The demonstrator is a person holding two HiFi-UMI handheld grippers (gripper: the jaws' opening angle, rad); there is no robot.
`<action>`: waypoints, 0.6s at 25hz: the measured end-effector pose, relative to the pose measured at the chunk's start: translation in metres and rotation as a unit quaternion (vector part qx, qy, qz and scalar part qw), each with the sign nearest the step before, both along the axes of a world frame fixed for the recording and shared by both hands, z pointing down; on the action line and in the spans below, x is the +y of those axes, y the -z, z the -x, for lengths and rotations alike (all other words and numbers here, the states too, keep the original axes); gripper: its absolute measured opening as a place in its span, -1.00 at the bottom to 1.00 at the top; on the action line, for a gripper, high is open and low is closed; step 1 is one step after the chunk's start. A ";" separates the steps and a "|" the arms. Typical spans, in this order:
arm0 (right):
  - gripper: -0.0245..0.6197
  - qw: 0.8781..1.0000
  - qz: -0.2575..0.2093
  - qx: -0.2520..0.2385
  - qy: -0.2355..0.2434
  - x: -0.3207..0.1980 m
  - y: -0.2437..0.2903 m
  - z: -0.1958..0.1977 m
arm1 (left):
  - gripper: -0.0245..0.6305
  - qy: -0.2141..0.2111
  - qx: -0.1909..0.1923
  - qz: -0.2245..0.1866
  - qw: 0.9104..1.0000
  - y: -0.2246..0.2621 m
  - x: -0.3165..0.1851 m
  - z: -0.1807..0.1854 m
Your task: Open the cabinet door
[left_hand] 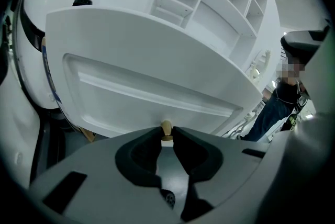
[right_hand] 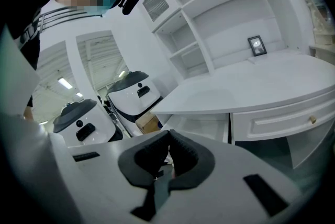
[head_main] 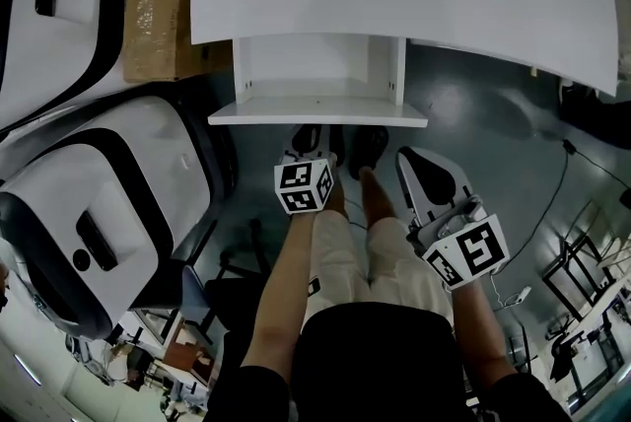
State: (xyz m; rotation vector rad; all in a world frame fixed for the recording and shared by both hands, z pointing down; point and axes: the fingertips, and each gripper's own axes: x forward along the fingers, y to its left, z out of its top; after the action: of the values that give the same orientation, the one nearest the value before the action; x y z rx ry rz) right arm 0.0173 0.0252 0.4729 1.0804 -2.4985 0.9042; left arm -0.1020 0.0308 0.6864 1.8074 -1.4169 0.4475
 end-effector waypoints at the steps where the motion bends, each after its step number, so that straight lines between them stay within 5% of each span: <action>1: -0.87 1.000 0.000 0.000 0.003 0.002 0.000 0.001 | -0.68 0.001 0.000 0.000 1.000 0.000 0.002 0.000; 15: -0.87 1.000 -0.001 -0.004 0.019 0.014 0.004 0.003 | -0.68 0.003 -0.003 0.003 1.000 0.002 0.022 0.000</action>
State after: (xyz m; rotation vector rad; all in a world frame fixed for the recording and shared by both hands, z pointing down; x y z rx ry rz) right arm 0.0142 0.0388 0.4685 1.0295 -2.5182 0.8975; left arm -0.1021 0.0532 0.6847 1.7991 -1.4225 0.4531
